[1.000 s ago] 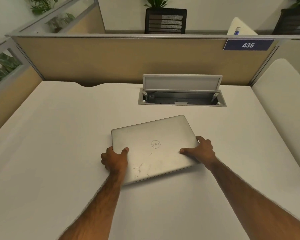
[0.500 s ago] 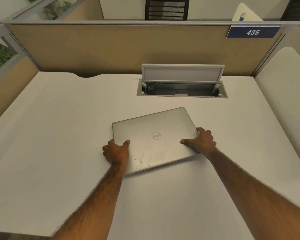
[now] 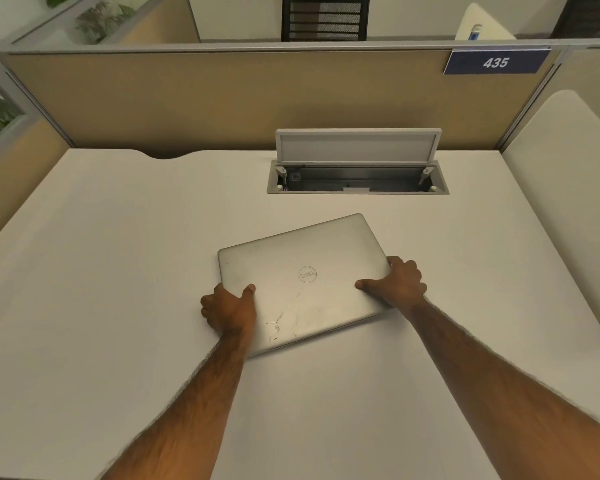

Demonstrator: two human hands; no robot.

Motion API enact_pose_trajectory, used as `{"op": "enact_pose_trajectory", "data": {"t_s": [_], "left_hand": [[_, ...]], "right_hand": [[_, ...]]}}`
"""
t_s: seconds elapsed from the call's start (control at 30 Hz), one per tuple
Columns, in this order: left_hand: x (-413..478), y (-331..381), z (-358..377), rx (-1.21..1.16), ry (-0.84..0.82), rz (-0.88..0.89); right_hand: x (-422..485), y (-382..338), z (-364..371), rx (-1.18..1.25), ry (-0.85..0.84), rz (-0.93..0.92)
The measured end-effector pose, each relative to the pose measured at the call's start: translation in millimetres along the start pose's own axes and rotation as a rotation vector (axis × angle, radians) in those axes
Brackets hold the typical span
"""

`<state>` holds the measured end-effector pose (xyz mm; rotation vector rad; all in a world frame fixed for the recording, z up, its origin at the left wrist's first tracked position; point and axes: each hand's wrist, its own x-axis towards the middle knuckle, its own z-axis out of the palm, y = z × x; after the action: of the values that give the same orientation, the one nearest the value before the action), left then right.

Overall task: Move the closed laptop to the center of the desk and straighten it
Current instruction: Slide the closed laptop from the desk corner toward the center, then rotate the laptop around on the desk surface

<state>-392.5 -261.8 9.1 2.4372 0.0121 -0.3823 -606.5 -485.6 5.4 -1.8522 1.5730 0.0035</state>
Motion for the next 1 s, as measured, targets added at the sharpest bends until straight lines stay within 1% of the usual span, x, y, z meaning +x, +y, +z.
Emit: {"op": "enact_pose_trajectory", "data": {"t_s": [0.17, 0.27, 0.37, 0.5, 0.67, 0.8, 1.0], "left_hand": [[-3.5, 5.4, -1.3, 0.046, -0.014, 0.001], [-0.1, 8.5, -4.3, 0.029, -0.043, -0.039], [2.0, 9.9, -6.7, -0.013, -0.074, -0.080], [3.7, 7.2, -7.9, -0.066, -0.111, -0.077], [1.4, 1.0, -9.6, -0.075, -0.131, -0.075], [-3.7, -6.2, -14.0, -0.072, -0.139, -0.102], [-15.4, -8.8, -18.5, -0.111, -0.179, -0.177]], "right_hand": [[-1.5, -0.3, -1.5, -0.023, 0.000, 0.007], [-0.9, -4.5, -2.6, -0.017, 0.000, 0.019], [1.4, -8.3, -3.3, 0.036, 0.017, 0.063], [8.4, -8.8, -4.0, 0.121, 0.060, 0.094], [18.2, -10.3, -6.0, 0.122, 0.104, 0.083], [26.4, -16.8, -6.6, 0.092, 0.097, 0.060], [47.6, -35.4, -15.9, 0.021, 0.058, -0.022]]}}
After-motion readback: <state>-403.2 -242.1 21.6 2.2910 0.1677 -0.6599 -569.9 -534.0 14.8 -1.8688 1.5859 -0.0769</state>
